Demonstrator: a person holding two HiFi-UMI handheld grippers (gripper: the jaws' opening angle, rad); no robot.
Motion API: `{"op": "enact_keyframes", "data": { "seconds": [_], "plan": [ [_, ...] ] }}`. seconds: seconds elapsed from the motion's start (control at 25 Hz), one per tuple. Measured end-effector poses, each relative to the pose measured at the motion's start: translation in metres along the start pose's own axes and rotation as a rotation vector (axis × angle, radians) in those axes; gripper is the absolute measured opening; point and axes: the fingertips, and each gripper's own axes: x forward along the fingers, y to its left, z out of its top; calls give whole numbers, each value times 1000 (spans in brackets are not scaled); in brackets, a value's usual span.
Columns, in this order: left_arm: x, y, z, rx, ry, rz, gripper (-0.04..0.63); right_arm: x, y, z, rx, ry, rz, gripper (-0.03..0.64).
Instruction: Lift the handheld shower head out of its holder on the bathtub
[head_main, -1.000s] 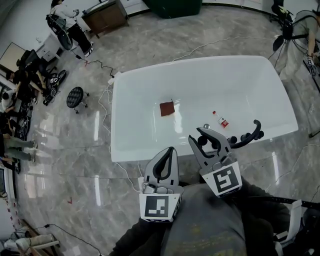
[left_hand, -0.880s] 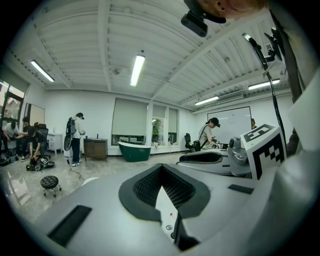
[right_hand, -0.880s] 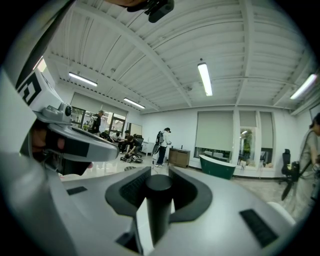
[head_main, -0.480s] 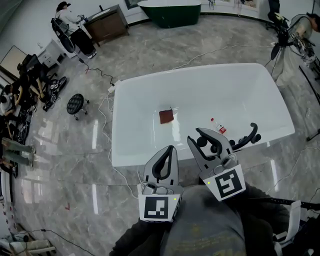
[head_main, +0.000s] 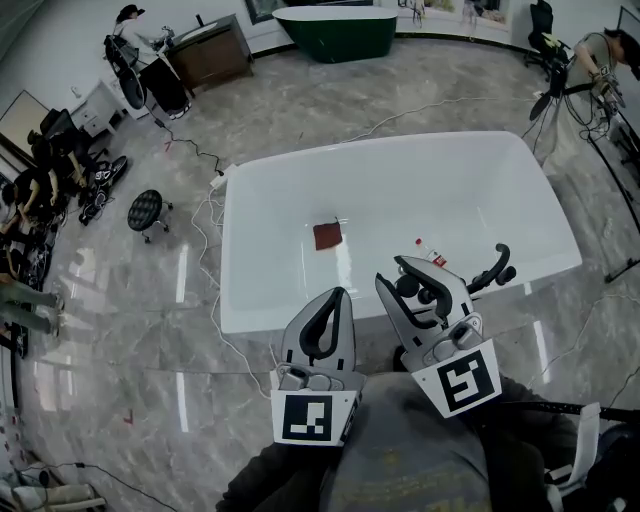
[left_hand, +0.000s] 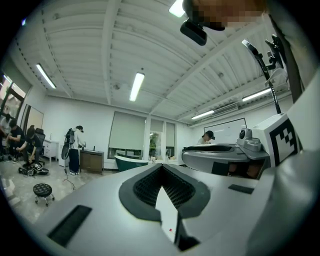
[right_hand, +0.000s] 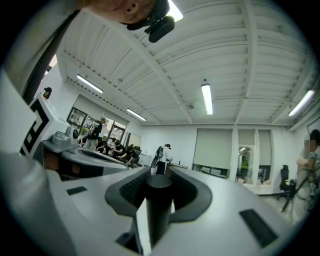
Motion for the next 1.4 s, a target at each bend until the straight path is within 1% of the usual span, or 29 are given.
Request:
{"op": "enact_keyframes", "data": {
  "seconds": [0.2, 0.32, 0.4, 0.6, 0.76, 1.0, 1.12, 1.28, 1.4],
  "plan": [
    [-8, 1, 2, -14, 11, -14, 2, -3, 8, 1, 3, 12, -10, 114],
    [-13, 1, 7, -16, -6, -21, 2, -7, 10, 5, -4, 14, -27, 114],
    [-16, 1, 6, -23, -4, -34, 2, -10, 13, 7, -12, 14, -40, 114],
    [-21, -4, -6, -43, 29, -55, 2, -20, 18, 4, -32, 28, -51, 115],
    [-23, -9, -7, -36, 55, -42, 2, -25, 17, 6, -22, 16, -50, 114],
    [-18, -20, -8, -23, 50, -21, 2, -32, 12, 7, 2, -18, -22, 115],
    [-21, -35, -6, -6, 48, -8, 2, -48, 13, 11, 5, -40, 8, 115],
    [-29, -56, -3, -9, 53, 28, 2, -74, 14, 18, 1, -55, 48, 115],
    [-35, -79, -4, -1, 58, 40, 2, -96, 11, 21, -3, -70, 74, 115]
  ]
}}
